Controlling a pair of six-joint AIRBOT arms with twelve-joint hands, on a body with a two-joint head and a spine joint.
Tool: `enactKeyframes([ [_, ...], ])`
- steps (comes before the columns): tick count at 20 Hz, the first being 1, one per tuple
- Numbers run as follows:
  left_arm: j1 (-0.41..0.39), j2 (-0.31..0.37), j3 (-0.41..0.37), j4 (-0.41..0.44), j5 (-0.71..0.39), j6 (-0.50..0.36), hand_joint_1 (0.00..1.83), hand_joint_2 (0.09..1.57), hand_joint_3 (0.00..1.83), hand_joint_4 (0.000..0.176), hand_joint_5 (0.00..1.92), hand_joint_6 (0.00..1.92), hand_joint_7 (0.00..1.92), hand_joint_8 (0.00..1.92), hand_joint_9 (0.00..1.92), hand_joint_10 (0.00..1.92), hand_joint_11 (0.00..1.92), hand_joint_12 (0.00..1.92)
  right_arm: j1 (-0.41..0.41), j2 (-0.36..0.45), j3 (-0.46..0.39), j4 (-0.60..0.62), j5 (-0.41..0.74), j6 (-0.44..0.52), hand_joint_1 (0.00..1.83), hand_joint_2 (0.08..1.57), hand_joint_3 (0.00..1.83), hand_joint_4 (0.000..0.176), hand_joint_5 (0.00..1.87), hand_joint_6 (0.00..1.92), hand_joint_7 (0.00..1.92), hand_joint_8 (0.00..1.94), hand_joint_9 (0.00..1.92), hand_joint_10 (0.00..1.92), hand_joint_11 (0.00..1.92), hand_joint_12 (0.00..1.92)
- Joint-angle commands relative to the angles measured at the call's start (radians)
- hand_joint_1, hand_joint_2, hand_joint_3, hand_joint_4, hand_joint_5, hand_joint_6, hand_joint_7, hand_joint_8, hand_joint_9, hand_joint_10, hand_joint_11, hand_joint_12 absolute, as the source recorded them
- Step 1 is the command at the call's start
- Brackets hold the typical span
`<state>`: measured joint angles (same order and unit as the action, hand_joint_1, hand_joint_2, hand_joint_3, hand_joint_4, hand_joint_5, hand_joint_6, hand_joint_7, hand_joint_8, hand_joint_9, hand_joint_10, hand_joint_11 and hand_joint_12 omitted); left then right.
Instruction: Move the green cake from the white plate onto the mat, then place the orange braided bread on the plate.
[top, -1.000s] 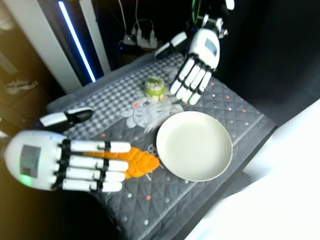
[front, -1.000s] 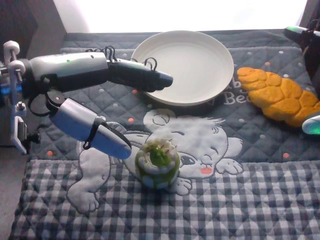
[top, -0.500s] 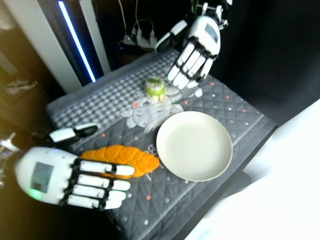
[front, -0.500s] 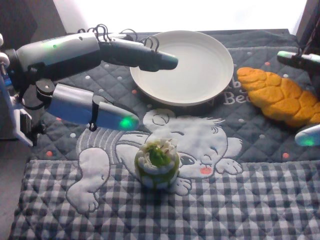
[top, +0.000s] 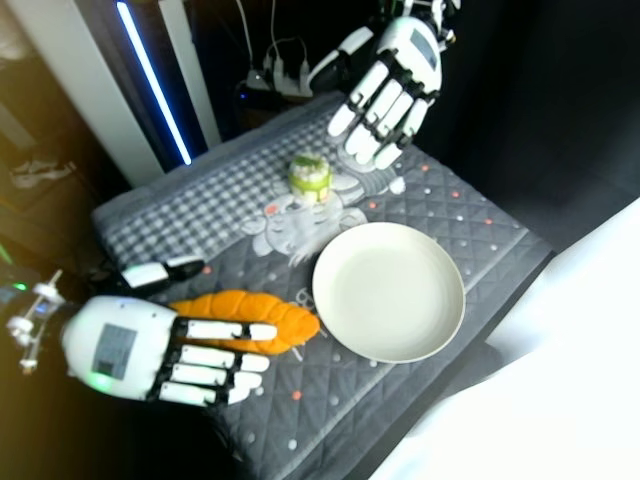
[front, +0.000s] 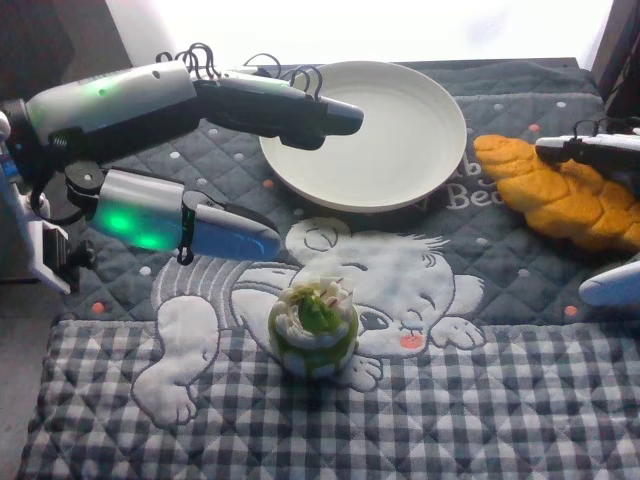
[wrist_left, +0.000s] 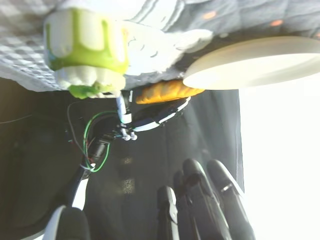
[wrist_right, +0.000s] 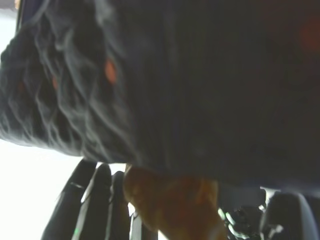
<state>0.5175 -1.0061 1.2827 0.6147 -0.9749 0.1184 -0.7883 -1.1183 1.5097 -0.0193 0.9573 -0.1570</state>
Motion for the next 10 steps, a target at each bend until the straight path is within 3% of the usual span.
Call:
enactKeyframes([
  [1, -0.002, 0.008, -0.006, -0.059, -0.106, 0.000, 0.76, 1.06, 0.00, 0.112, 0.47, 0.00, 0.49, 0.00, 0.60, 0.00, 0.17, 0.79, 0.006, 0.001, 0.011, 0.030, 0.084, 0.006, 0.85, 0.66, 0.00, 0.098, 0.29, 0.00, 0.28, 0.00, 0.25, 0.01, 0.01, 0.82],
  [2, 0.000, 0.008, -0.007, -0.059, -0.106, 0.000, 0.72, 1.07, 0.01, 0.085, 0.49, 0.01, 0.53, 0.01, 0.64, 0.02, 0.19, 0.78, 0.006, -0.003, 0.017, 0.031, 0.078, 0.007, 0.89, 0.68, 0.01, 0.079, 0.32, 0.01, 0.30, 0.01, 0.27, 0.02, 0.00, 0.82],
  [3, 0.004, 0.008, -0.008, -0.062, -0.107, 0.000, 0.73, 1.10, 0.01, 0.072, 0.52, 0.01, 0.54, 0.00, 0.64, 0.01, 0.20, 0.81, 0.006, -0.004, 0.020, 0.031, 0.071, 0.007, 0.92, 0.71, 0.01, 0.078, 0.34, 0.01, 0.31, 0.01, 0.26, 0.01, 0.00, 0.77],
  [4, 0.007, 0.008, -0.008, -0.064, -0.109, 0.000, 0.78, 1.11, 0.01, 0.062, 0.50, 0.00, 0.50, 0.00, 0.60, 0.00, 0.18, 0.84, 0.006, -0.006, 0.023, 0.032, 0.067, 0.007, 1.01, 0.77, 0.01, 0.041, 0.41, 0.01, 0.38, 0.01, 0.32, 0.01, 0.02, 0.76],
  [5, 0.009, 0.008, -0.009, -0.066, -0.110, 0.000, 0.71, 1.07, 0.00, 0.071, 0.49, 0.00, 0.50, 0.00, 0.61, 0.01, 0.15, 0.84, 0.006, -0.006, 0.025, 0.035, 0.067, 0.007, 1.21, 0.82, 0.00, 0.000, 0.55, 0.00, 0.53, 0.00, 0.49, 0.02, 0.25, 0.73],
  [6, 0.012, 0.008, -0.009, -0.069, -0.111, 0.000, 0.71, 1.07, 0.00, 0.071, 0.49, 0.00, 0.50, 0.00, 0.61, 0.01, 0.15, 0.84, 0.006, -0.006, 0.027, 0.035, 0.067, 0.007, 1.21, 0.82, 0.00, 0.000, 0.55, 0.00, 0.53, 0.00, 0.49, 0.02, 0.25, 0.73],
  [7, 0.015, 0.008, -0.009, -0.072, -0.113, 0.000, 0.69, 1.07, 0.00, 0.068, 0.49, 0.00, 0.52, 0.01, 0.62, 0.01, 0.14, 0.84, 0.006, -0.006, 0.028, 0.036, 0.067, 0.007, 1.29, 0.85, 0.00, 0.000, 0.59, 0.00, 0.55, 0.00, 0.55, 0.01, 0.37, 0.65],
  [8, 0.019, 0.008, -0.009, -0.075, -0.114, 0.000, 0.72, 1.06, 0.00, 0.075, 0.52, 0.00, 0.54, 0.00, 0.64, 0.01, 0.18, 0.82, 0.006, -0.006, 0.028, 0.037, 0.067, 0.007, 1.36, 0.89, 0.00, 0.000, 0.68, 0.00, 0.63, 0.00, 0.68, 0.02, 0.51, 0.63],
  [9, 0.020, 0.008, -0.009, -0.076, -0.115, 0.000, 0.69, 1.06, 0.00, 0.093, 0.48, 0.00, 0.53, 0.00, 0.63, 0.00, 0.15, 0.80, 0.006, -0.006, 0.028, 0.037, 0.067, 0.007, 1.39, 0.91, 0.00, 0.000, 0.76, 0.01, 0.74, 0.01, 0.83, 0.03, 0.57, 0.78],
  [10, 0.021, 0.008, -0.009, -0.077, -0.116, 0.000, 0.73, 1.09, 0.00, 0.052, 0.48, 0.00, 0.51, 0.00, 0.60, 0.00, 0.16, 0.83, 0.006, -0.006, 0.028, 0.040, 0.067, 0.008, 1.48, 0.98, 0.00, 0.000, 0.92, 0.02, 1.09, 0.42, 1.08, 0.72, 0.59, 1.01],
])
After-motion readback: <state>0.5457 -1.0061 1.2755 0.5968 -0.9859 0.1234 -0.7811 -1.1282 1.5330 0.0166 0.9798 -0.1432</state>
